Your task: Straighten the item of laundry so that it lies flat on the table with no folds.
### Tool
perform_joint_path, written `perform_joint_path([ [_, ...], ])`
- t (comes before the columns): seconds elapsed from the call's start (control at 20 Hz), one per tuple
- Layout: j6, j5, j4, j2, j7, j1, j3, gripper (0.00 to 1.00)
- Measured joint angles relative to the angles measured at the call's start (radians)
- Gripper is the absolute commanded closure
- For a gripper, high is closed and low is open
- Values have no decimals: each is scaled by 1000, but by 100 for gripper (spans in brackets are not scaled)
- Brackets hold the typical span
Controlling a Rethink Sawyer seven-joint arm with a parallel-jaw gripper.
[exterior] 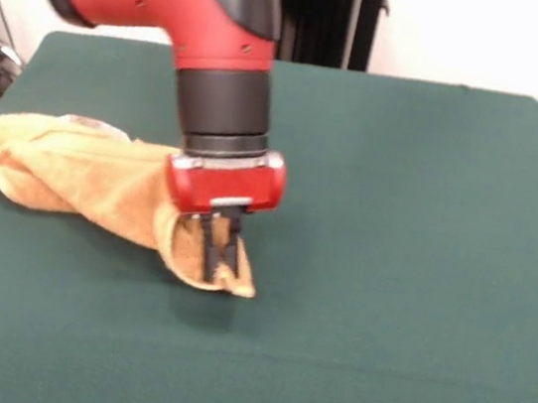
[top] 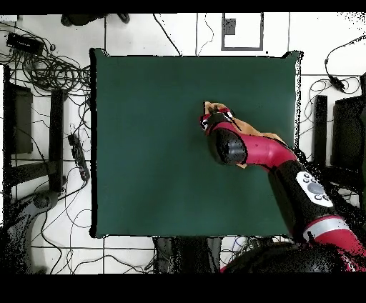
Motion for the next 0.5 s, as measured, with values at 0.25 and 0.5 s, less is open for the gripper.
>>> perform_joint_path([
  [0.25, -79, 22, 52, -48, 0, 53, -1, 100],
  [0.5, -80, 44, 68, -80, 0, 84, -5, 100],
])
